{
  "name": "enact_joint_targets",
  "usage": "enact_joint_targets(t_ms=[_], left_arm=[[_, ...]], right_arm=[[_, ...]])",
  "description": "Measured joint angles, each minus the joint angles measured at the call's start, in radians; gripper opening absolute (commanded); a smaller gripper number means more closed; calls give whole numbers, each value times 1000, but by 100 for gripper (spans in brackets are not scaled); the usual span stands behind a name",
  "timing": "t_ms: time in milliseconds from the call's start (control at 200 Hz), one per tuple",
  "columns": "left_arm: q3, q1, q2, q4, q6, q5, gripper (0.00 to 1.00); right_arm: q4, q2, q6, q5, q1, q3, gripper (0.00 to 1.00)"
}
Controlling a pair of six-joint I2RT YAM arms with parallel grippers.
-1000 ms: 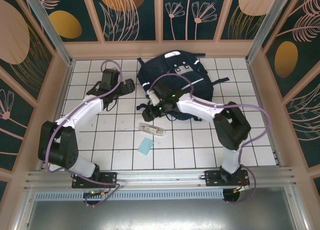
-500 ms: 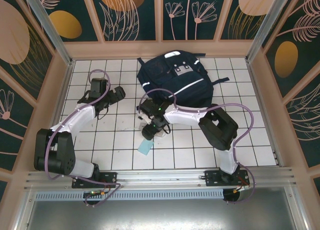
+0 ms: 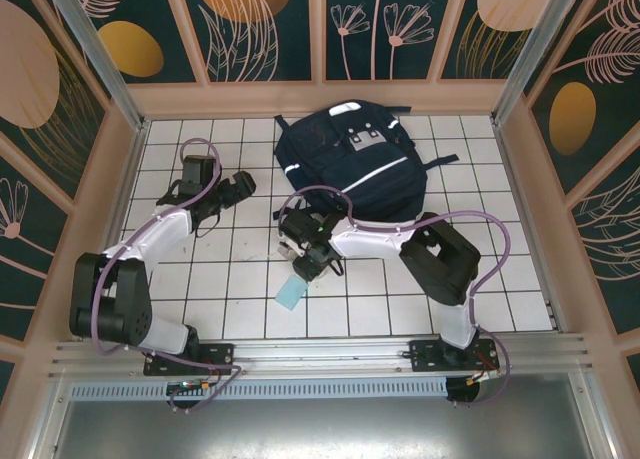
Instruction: Pack the student bag
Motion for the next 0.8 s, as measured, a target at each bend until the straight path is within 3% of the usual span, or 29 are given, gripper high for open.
enact_joint_targets(t_ms=[75,270,435,616,801], left_arm=[[10,0,4,0,0,14,99],[34,0,4,7,0,50,98],[37,0,4,30,0,107,98],[82,-30,7,50,2,155,91],[231,-206,76,51,63,118,81]], right_arm=[[2,0,-2,3,0,0,29],[1,-18,-1,-15,-14,1,28],[-2,-108,21,-98,-84,16,29],[-3,-297,92,-168,-232,19,28],[-32,-451,188,-173,-475,18,27]])
